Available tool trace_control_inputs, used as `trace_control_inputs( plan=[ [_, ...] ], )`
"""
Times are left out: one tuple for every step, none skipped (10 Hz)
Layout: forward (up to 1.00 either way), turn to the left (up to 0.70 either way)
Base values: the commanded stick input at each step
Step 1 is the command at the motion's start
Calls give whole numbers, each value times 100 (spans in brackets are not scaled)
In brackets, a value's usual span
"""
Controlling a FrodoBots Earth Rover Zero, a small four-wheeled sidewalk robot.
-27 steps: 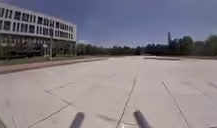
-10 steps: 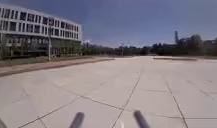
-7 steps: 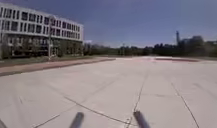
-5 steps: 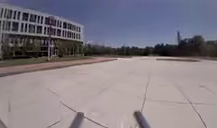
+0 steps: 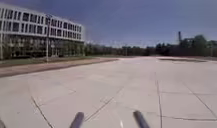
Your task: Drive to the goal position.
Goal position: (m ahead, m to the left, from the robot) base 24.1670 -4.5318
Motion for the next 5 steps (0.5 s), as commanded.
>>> trace_control_inputs(
  plan=[
    [85,-27],
    [85,-27],
    [85,-27],
    [85,-27],
    [85,-27]
  ],
)
